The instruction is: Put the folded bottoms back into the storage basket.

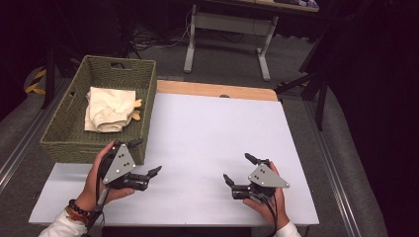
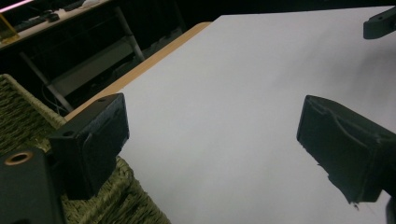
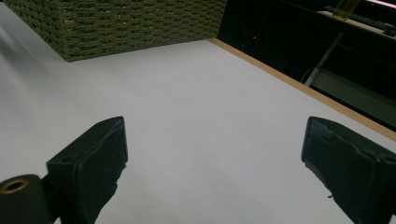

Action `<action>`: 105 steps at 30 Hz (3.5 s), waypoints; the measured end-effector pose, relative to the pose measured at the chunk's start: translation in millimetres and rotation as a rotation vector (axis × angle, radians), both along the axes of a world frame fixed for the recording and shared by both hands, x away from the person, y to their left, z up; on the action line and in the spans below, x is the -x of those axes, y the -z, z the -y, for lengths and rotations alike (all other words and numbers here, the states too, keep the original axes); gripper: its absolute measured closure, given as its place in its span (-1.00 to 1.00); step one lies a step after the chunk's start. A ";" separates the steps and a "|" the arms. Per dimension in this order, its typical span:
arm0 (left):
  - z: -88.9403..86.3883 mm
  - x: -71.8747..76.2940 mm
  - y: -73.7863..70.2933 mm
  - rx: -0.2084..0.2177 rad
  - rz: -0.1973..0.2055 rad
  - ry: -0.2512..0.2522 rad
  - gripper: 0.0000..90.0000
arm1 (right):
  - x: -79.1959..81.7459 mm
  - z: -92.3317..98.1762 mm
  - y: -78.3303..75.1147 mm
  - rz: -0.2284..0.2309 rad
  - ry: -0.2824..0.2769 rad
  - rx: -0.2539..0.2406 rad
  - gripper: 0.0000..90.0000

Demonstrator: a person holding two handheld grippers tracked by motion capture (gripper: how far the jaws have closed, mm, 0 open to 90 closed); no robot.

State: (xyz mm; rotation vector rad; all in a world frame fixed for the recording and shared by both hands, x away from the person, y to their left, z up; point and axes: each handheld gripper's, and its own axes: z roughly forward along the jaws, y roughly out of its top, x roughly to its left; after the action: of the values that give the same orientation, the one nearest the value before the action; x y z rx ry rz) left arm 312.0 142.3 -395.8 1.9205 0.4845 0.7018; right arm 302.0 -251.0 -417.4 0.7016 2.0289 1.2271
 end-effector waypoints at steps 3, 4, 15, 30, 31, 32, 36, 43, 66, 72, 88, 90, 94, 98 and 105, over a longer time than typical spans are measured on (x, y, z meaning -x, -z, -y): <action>-0.4 1.4 4.2 -0.005 -0.008 -0.002 -0.77 | 0.6 -0.2 0.6 0.000 0.001 0.006 -0.83; -0.9 1.3 5.3 -0.007 -0.004 0.001 -0.76 | 0.8 -0.2 0.6 0.001 0.000 0.006 -0.83; -5.0 4.4 19.7 -0.022 -0.017 -0.011 -0.76 | 3.5 -0.8 2.8 -0.001 -0.006 0.012 -0.83; -9.8 8.0 34.8 -0.039 -0.037 -0.029 -0.78 | 7.1 -2.7 7.7 0.002 -0.020 0.032 -0.82; -9.6 8.4 36.0 -0.041 -0.041 -0.030 -0.78 | 7.4 -2.8 8.1 0.003 -0.021 0.034 -0.82; -9.7 8.4 36.6 -0.047 -0.038 -0.029 -0.78 | 7.7 -2.8 8.4 0.003 -0.024 0.032 -0.82; -9.7 9.3 40.6 -0.053 -0.042 -0.029 -0.79 | 8.5 -2.8 10.4 0.001 -0.023 0.035 -0.82; -12.4 9.3 50.9 -0.061 -0.064 -0.042 -0.79 | 9.3 -2.7 15.2 0.003 -0.017 0.064 -0.83; -20.7 11.2 70.1 -0.050 -0.140 -0.093 -0.83 | 7.8 7.8 30.1 -0.021 0.009 0.087 -0.85; -19.0 12.4 69.3 -0.045 -0.126 -0.090 -0.84 | 7.7 7.9 30.0 -0.018 0.003 0.085 -0.86; -22.2 15.1 61.3 -0.025 -0.104 -0.084 -0.85 | 11.6 7.4 27.1 -0.008 -0.001 0.081 -0.85; -23.5 15.7 60.9 -0.014 -0.107 -0.082 -0.84 | 11.8 6.8 26.7 -0.008 0.003 0.080 -0.85; -24.6 16.3 59.4 -0.014 -0.101 -0.081 -0.84 | 10.5 4.3 28.3 -0.017 0.000 0.087 -0.85; -24.3 15.9 59.6 -0.021 -0.099 -0.082 -0.84 | 9.9 2.9 29.5 -0.021 -0.006 0.095 -0.85; -22.0 15.1 60.2 -0.029 -0.101 -0.077 -0.84 | 9.7 4.6 29.3 -0.021 -0.009 0.090 -0.85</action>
State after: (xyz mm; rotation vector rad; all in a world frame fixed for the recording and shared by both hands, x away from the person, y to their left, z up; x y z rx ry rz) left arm 296.9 164.3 -456.0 1.9799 0.6174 0.6669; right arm 292.3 -255.5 -446.8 0.6658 2.0922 1.1300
